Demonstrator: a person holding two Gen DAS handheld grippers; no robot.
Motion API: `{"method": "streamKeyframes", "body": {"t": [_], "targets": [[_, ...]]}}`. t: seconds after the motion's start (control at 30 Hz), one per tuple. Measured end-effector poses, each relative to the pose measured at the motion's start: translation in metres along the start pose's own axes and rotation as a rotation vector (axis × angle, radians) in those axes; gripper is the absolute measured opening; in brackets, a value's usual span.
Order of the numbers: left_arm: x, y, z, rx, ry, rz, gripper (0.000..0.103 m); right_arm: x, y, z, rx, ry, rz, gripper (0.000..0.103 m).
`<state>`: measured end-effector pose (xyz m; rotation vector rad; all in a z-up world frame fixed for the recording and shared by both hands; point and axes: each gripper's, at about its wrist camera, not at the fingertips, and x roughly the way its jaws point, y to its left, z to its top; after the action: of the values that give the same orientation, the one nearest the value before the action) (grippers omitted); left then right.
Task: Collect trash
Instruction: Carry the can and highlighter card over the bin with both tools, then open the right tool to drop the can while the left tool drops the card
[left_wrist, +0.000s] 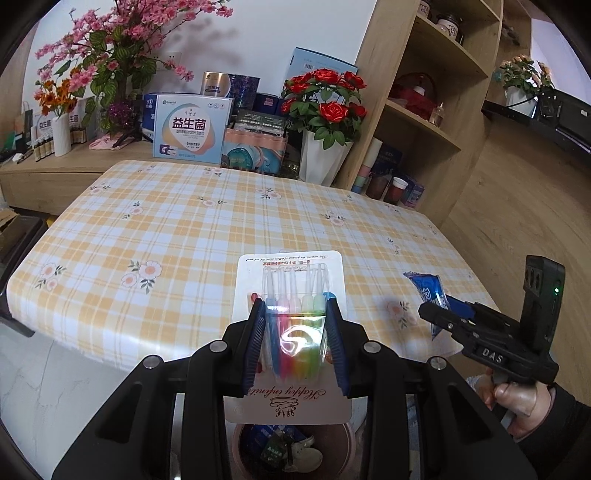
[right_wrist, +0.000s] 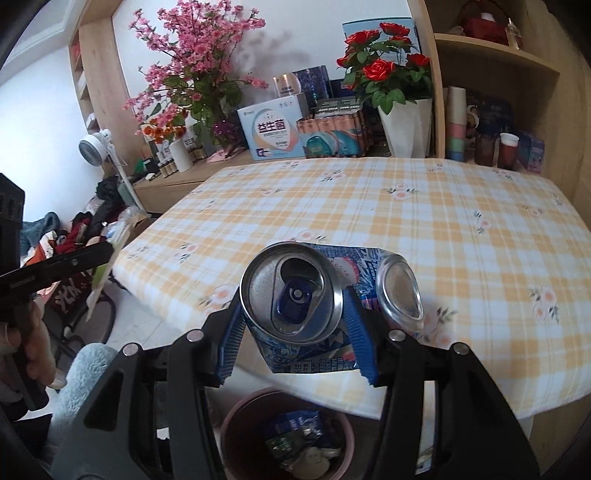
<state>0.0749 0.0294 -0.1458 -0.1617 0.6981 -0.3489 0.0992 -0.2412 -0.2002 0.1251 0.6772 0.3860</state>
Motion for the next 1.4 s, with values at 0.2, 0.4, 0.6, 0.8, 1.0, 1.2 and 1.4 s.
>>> {"method": "streamKeyframes", "body": {"t": [0.2,0.4,0.6,0.8,1.0,1.2,1.4], "targets": [[-0.023,-0.008,-0.015,0.007,-0.008,0.022,0.032,-0.016,0.019,-0.019,0.005,0.016,0.046,0.053],[-0.038,-0.016,-0.027,0.011,-0.018,0.024,0.032,-0.029,0.033,-0.034,-0.018,0.048,0.068,0.053],[-0.047,-0.02,-0.034,0.012,-0.023,0.026,0.032,-0.034,0.041,-0.054,-0.022,0.1,0.095,0.053],[-0.047,-0.021,-0.033,0.002,-0.019,0.014,0.032,-0.031,0.044,-0.065,-0.017,0.149,0.118,0.053],[-0.046,-0.022,-0.033,0.006,-0.019,0.009,0.032,-0.023,0.048,-0.07,-0.024,0.201,0.121,0.053],[-0.044,-0.021,-0.037,0.0,-0.004,0.003,0.032,-0.016,0.048,-0.075,-0.012,0.236,0.129,0.054],[-0.042,-0.017,-0.041,-0.012,0.004,-0.006,0.032,-0.011,0.048,-0.076,-0.005,0.243,0.111,0.059]]}}
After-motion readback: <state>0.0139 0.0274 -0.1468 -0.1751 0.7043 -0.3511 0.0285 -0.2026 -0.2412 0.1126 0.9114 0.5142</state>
